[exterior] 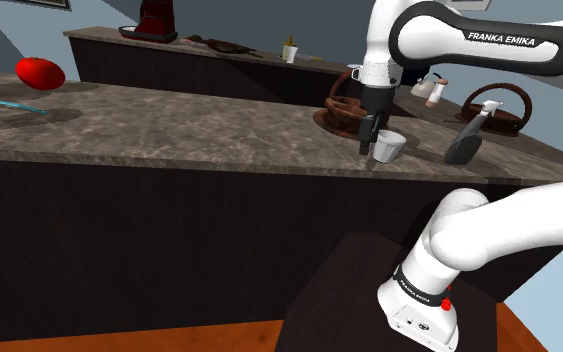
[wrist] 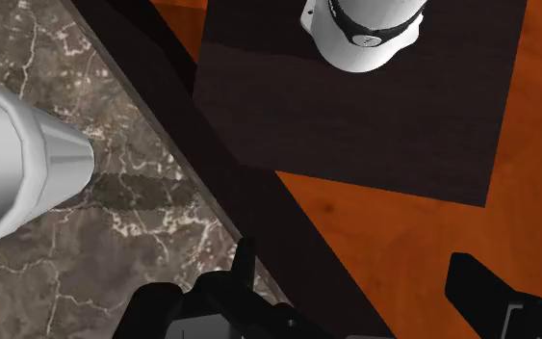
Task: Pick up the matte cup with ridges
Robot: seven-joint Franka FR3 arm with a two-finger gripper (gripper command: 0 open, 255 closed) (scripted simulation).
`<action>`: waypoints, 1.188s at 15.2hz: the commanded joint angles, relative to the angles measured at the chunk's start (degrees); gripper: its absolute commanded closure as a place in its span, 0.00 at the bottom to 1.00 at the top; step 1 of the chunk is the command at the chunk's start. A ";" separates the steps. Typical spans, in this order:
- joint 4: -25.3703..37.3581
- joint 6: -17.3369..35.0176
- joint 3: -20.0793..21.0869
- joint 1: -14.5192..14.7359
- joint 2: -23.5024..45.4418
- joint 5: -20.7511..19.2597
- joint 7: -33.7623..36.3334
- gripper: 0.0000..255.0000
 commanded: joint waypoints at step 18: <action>-1.34 8.00 -13.28 -7.03 1.04 -19.23 -14.85 0.00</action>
